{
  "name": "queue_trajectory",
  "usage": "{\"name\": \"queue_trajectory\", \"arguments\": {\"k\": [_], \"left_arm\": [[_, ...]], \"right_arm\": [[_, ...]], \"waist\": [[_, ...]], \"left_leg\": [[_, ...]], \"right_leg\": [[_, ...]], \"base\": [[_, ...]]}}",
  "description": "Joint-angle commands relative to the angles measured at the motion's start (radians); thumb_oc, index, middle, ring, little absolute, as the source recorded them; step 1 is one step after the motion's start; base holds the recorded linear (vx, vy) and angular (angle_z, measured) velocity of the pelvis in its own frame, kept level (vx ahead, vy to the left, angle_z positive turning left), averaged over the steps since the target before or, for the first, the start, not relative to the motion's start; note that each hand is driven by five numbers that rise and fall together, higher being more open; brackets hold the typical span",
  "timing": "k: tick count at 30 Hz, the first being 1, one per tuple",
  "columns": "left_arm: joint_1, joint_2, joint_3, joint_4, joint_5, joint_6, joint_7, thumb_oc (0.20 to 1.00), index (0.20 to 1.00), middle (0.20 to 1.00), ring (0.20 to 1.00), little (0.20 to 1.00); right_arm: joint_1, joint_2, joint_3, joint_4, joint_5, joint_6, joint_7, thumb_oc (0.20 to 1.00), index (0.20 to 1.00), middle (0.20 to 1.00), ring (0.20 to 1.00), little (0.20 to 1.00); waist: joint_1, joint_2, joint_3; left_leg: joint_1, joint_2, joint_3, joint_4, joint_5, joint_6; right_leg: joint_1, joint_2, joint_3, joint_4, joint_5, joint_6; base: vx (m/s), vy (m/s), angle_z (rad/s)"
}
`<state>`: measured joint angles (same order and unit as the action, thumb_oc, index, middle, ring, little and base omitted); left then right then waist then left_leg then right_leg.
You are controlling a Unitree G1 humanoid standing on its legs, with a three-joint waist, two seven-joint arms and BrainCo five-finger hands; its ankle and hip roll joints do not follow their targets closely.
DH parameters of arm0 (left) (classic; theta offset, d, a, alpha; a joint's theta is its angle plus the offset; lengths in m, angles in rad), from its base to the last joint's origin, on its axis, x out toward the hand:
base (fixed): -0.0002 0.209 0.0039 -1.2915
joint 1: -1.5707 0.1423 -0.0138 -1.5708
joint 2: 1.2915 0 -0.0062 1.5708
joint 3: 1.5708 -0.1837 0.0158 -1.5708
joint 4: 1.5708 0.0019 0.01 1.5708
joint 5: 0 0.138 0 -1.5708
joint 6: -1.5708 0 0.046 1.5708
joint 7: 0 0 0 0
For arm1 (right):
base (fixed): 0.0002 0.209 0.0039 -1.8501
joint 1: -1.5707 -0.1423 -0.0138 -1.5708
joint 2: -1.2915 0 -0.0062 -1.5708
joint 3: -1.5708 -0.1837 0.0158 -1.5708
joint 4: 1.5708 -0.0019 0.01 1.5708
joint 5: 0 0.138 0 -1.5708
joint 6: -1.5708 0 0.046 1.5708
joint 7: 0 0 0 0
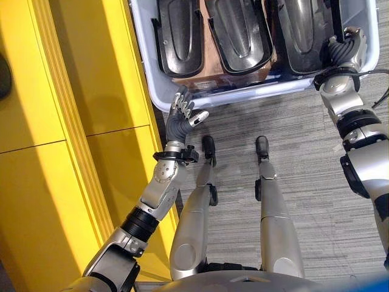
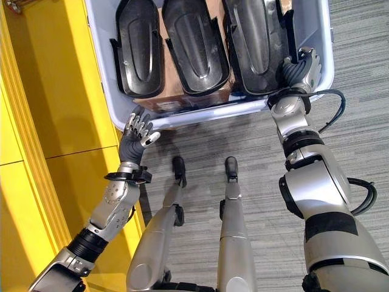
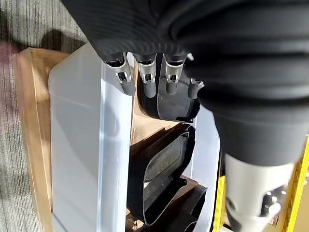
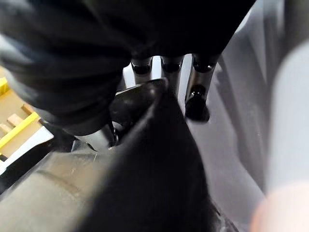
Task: Move parts from the plastic box to the shelf.
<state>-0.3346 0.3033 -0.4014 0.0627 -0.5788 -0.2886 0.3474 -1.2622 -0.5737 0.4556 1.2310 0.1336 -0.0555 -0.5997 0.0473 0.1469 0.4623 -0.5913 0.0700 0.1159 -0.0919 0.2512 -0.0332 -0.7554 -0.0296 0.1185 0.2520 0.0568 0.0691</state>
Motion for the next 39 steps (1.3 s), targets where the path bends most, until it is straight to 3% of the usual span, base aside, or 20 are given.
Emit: {"name": "queue_trajectory", "arguments": {"k": [1, 11, 14, 24, 29, 33, 39], "left_arm": [[-0.045, 0.018, -0.012, -0.026, -0.003, -0.047, -0.013, 1.000, 1.000, 1.000, 1.000, 1.000], [-0.038, 0.024, -0.019, -0.005, -0.007, -0.040, -0.022, 1.000, 1.000, 1.000, 1.000, 1.000], [-0.017, 0.034, -0.001, 0.003, -0.003, -0.040, -0.021, 1.000, 1.000, 1.000, 1.000, 1.000], [0.086, 0.062, 0.051, -0.031, -0.007, -0.021, -0.052, 1.000, 1.000, 1.000, 1.000, 1.000], [0.156, 0.074, 0.091, -0.048, -0.013, -0.008, -0.073, 1.000, 1.000, 1.000, 1.000, 1.000], [0.216, 0.084, 0.121, -0.070, -0.013, 0.010, -0.097, 1.000, 1.000, 1.000, 1.000, 1.000], [0.304, 0.079, 0.161, -0.089, -0.007, 0.030, -0.121, 1.000, 1.000, 1.000, 1.000, 1.000]], "right_arm": [[0.035, -0.004, 0.033, 0.001, 0.005, 0.012, -0.021, 0.200, 0.200, 0.200, 0.200, 0.200], [0.104, -0.019, -0.024, -0.049, 0.026, -0.001, -0.063, 0.200, 0.200, 0.200, 0.200, 0.200], [0.151, -0.037, -0.071, -0.223, 0.014, -0.029, -0.114, 0.200, 0.200, 0.200, 0.200, 0.200], [0.337, -0.017, -0.198, -0.661, -0.092, -0.059, -0.131, 0.200, 0.200, 0.200, 0.200, 0.200], [0.463, 0.034, -0.265, -0.859, -0.092, -0.099, -0.099, 0.200, 0.200, 0.200, 0.200, 0.200], [0.608, 0.124, -0.299, -1.027, -0.019, -0.167, -0.031, 0.200, 0.200, 0.200, 0.200, 0.200], [0.780, 0.227, -0.261, -1.180, 0.104, -0.216, 0.090, 0.200, 0.200, 0.200, 0.200, 0.200]], "waist": [[0.025, -0.002, 0.012], [0.020, -0.027, -0.013], [0.015, -0.046, -0.040], [-0.003, -0.081, -0.096], [-0.007, -0.096, -0.127], [-0.011, -0.119, -0.160], [-0.012, -0.148, -0.216]], "left_leg": [[0.121, -0.021, -0.086, 0.010, -0.129, -0.035], [0.160, -0.021, -0.101, 0.013, -0.135, -0.036], [0.193, -0.022, -0.109, 0.013, -0.141, -0.036], [0.267, -0.019, -0.121, 0.009, -0.158, -0.034], [0.298, -0.023, -0.126, 0.008, -0.162, -0.030], [0.339, -0.024, -0.131, 0.006, -0.168, -0.024], [0.392, -0.024, -0.147, 0.005, -0.177, -0.022]], "right_leg": [[0.087, 0.000, -0.138, -0.050, -0.005, 0.025], [0.157, -0.007, -0.155, -0.071, -0.005, 0.026], [0.206, -0.010, -0.166, -0.084, -0.006, 0.026], [0.309, -0.023, -0.184, -0.131, -0.003, 0.028], [0.355, -0.034, -0.192, -0.160, 0.005, 0.032], [0.410, -0.039, -0.199, -0.182, 0.007, 0.032], [0.490, -0.046, -0.215, -0.229, 0.016, 0.037]], "base": [[-0.01, 0.020, 0.04], [-0.01, 0.000, 0.08], [0.00, 0.003, 0.08], [0.00, 0.006, 0.06], [0.00, 0.015, 0.06], [0.01, 0.000, 0.10], [0.01, -0.006, 0.10]]}}
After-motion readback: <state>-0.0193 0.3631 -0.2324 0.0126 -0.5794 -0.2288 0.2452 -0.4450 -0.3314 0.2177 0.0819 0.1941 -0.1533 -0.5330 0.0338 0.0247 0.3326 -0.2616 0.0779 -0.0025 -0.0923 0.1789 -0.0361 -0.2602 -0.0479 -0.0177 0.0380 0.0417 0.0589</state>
